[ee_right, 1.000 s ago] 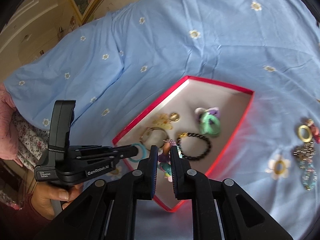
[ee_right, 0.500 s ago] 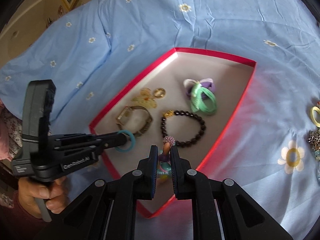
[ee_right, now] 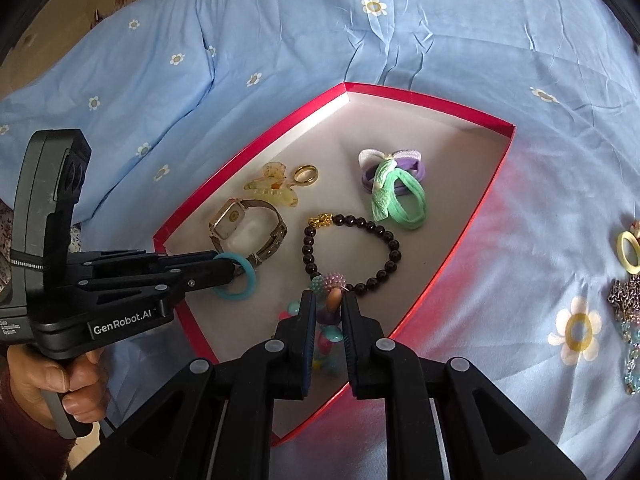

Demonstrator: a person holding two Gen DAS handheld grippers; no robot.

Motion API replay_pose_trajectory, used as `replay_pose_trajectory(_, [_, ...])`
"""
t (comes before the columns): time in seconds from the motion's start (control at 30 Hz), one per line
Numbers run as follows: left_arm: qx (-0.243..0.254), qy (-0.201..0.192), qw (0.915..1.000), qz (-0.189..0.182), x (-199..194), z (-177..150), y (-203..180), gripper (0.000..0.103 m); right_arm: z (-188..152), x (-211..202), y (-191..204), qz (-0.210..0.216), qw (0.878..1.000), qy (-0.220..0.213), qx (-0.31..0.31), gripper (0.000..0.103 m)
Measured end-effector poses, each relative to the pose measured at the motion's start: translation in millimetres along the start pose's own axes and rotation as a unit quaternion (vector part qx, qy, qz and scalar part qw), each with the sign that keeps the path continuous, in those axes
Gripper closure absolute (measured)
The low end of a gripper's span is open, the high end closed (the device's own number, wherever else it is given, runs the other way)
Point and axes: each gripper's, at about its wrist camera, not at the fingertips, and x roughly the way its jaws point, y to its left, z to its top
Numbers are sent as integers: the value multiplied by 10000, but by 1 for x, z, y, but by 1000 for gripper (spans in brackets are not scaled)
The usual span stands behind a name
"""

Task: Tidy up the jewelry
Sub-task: 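Carry the blue tie and pastel bracelet into the red box with both tools, then open both tools to release the tie and bracelet in the box, then move both tools back to the pile, toward the pink charm and crystal bracelet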

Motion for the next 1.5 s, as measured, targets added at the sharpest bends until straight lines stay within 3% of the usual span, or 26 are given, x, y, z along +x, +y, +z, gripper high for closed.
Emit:
replay_pose_trajectory(0.2, [-21, -20, 10000, 6, -3, 0, -2, 78, 1, -4, -2, 33, 10000, -40, 63, 86])
replay_pose_trajectory(0.27, [-31, -44, 10000, 36, -6, -1, -1, 70, 1, -8, -3, 44, 9999, -92, 98, 82])
replay_pose_trajectory(0.33, [-35, -81, 10000, 41, -10, -3, -2, 70, 1, -13, -4, 57, 9998, -156, 122, 78])
replay_pose_trajectory(0.7, [27, -290, 9996, -69, -32, -3, -18, 70, -12, -56, -18, 41, 9977, -554, 376, 78])
replay_pose_trajectory(1.23, [541, -241, 9974, -409, -30, 2, -80, 70, -53, -126, -103, -740, 9846, -954, 1264, 75])
replay_pose_trajectory(1.5, [773, -199, 9954, -537, -26, 9, -108, 70, -61, -143, -131, -904, 9784, -1067, 1523, 75])
